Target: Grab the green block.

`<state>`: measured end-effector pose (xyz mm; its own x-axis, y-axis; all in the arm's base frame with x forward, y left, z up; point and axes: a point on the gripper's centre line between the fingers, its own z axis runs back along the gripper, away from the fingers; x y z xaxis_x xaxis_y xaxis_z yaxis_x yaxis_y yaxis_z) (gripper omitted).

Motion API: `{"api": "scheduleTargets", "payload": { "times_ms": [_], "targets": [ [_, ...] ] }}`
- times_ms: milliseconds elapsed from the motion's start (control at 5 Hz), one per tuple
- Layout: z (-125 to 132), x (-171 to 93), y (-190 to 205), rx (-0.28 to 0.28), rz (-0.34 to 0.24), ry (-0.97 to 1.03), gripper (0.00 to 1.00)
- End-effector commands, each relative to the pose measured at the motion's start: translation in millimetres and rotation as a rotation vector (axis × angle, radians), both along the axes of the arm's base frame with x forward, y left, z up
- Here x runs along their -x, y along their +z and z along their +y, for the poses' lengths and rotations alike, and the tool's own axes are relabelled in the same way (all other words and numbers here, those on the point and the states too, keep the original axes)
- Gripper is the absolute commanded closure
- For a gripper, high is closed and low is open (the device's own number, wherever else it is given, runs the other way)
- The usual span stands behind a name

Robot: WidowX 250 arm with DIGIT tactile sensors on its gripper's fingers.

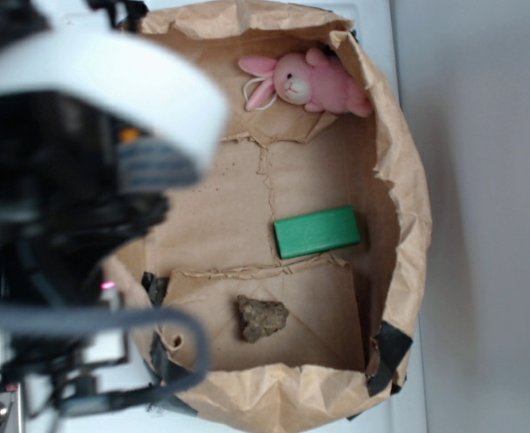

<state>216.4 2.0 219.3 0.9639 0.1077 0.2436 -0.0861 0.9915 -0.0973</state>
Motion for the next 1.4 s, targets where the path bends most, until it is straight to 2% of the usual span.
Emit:
{"api": "scheduleTargets", "payload": {
  "times_ms": [0,1000,1200],
  "targets": [
    [21.7,-50.9,-32.5,-0.001,-0.051,0.066,0.00],
    [21.7,-50.9,-32.5,-0.001,-0.051,0.066,0.00],
    [16.8,-64.4,-63.9,-0.056,-0.100,0.136,0.00]
  ]
}}
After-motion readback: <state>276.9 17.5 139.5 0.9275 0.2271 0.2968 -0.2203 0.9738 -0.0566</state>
